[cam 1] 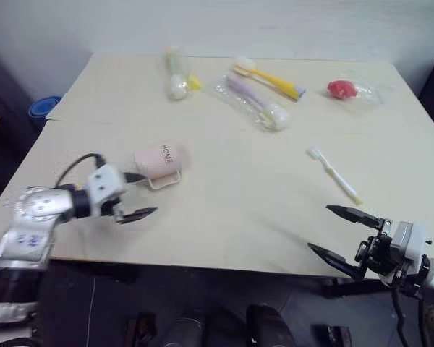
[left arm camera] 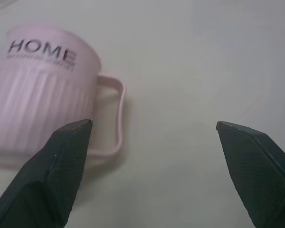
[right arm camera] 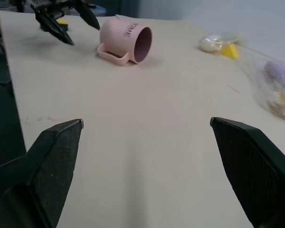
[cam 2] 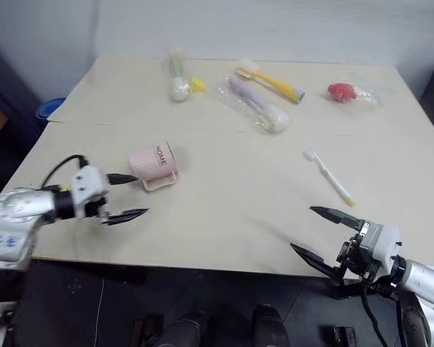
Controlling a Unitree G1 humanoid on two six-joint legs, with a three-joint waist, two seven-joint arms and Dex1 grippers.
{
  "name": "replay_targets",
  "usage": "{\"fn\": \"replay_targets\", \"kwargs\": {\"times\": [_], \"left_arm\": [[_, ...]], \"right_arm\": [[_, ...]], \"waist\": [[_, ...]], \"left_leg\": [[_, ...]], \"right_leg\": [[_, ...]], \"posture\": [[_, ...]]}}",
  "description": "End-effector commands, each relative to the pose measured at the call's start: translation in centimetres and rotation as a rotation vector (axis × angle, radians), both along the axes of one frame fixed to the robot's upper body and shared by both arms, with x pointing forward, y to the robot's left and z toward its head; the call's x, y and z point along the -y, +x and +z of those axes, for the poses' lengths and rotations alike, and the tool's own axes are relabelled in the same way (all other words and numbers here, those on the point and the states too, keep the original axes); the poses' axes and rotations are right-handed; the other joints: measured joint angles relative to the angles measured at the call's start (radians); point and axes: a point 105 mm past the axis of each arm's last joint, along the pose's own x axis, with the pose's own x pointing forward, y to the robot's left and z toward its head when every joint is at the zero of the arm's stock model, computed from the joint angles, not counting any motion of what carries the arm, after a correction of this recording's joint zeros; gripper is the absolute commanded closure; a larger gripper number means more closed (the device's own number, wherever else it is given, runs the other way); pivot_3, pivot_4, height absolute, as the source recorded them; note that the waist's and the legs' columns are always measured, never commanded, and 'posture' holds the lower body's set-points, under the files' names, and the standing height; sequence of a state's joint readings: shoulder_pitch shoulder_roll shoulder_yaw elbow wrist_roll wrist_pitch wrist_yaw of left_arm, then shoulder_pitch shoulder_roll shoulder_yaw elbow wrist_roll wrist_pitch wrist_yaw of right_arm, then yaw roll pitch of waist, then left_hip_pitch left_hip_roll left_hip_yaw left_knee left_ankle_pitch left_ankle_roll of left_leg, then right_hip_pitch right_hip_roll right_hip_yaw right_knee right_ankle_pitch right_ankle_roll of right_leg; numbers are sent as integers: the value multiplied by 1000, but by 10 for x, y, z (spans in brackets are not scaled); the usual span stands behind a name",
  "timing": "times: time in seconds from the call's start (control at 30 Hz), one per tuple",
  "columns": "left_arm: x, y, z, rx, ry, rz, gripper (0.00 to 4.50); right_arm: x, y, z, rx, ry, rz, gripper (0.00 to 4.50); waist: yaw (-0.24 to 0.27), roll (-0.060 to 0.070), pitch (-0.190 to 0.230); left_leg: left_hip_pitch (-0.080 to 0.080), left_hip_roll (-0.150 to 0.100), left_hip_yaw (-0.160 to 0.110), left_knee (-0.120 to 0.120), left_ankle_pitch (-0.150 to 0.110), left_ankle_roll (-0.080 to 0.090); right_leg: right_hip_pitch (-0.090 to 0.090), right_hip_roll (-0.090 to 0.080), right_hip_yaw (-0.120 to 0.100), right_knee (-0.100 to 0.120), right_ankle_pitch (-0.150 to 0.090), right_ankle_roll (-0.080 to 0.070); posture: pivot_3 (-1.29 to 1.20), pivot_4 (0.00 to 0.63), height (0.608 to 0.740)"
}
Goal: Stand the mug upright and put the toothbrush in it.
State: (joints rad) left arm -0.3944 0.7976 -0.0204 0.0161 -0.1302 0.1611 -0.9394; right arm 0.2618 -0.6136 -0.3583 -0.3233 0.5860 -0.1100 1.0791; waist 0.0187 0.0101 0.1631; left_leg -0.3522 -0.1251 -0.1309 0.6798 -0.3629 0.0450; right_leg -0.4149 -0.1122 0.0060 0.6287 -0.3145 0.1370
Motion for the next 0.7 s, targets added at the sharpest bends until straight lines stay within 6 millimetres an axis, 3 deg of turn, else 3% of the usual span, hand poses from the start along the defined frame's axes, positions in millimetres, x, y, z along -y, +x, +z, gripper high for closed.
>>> {"fn": "replay_targets", "kwargs": {"times": [0.03,0.23,0.33,0.53,0.63,0.7], "left_arm": [[4,22,-1,40,84,91,77],[13,48,-14,-78,166,146,77],[13,59,-13,-127,225,157,588],[8,75,-19,-178,317,169,2386],[11,79,-22,-193,295,164,3253],[24,79,-19,-214,205,112,3886]], "right_arm": [[-10,-4,12,62,36,-2,0],[-19,-6,16,86,92,-26,0],[-21,-7,17,89,99,-34,0],[-21,-4,18,99,108,-45,0],[-20,-3,20,107,112,-52,0],[-17,-3,21,109,112,-66,0]], "waist": [[0,0,0],[9,0,0],[10,0,0],[7,0,0],[8,0,0],[8,0,-1]], "left_leg": [[0,0,0,-1,0,0],[0,-1,0,1,0,0],[0,-2,0,2,0,1],[0,-2,0,2,0,0],[1,-2,0,2,0,0],[1,-2,0,3,0,0]], "right_leg": [[-1,1,0,0,0,0],[-2,2,-1,0,0,1],[-1,1,-1,0,0,1],[-1,2,-1,1,1,1],[-1,2,-1,0,0,1],[-1,2,-1,0,1,1]], "posture": [[0,150,740],[0,150,740],[0,150,740],[0,150,740],[0,150,740],[0,150,740]]}}
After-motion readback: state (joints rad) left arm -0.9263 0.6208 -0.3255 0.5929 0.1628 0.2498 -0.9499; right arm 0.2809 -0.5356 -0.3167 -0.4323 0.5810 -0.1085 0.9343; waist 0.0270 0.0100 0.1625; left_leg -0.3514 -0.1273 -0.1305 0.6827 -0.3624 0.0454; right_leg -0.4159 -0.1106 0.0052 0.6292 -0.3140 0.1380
